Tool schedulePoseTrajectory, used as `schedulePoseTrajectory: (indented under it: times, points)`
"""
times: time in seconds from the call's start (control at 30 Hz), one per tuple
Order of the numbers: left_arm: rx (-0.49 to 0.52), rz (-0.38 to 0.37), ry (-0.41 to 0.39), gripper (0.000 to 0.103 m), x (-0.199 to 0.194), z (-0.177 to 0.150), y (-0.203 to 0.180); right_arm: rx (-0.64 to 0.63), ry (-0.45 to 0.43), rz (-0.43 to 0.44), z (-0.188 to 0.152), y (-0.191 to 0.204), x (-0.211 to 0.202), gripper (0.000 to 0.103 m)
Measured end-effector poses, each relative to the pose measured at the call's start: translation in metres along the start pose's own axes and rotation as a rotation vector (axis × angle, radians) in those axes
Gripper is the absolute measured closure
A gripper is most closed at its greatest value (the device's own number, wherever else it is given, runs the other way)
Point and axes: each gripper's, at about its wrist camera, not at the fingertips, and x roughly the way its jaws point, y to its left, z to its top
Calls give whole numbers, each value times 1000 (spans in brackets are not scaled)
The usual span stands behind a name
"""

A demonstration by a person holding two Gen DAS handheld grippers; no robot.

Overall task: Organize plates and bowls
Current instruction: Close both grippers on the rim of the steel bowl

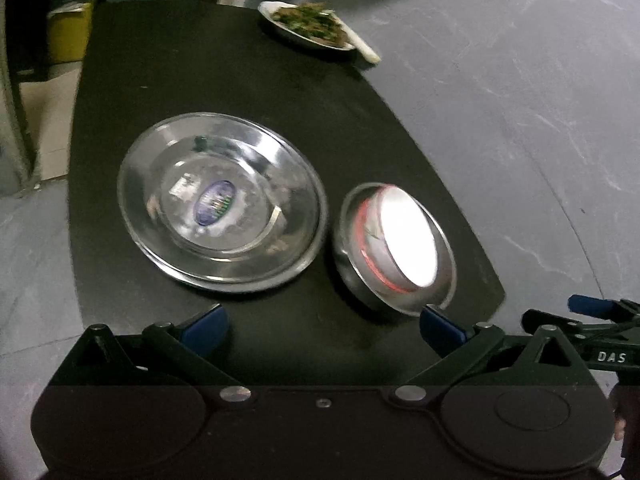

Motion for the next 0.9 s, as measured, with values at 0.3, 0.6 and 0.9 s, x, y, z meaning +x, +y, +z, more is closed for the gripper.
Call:
schedulePoseTrajectory:
  times: [0.3,0.6,0.9]
  points:
    - [-125,107,18,1,17,19,0,-178,-18,84,38,-7,35,0]
    - [-115,234,95,1,30,19,-21,-243,7,196,46,-11,81,0]
    - [-160,318,81,4,38,24,-33,-231,29,246,53,-18,106,0]
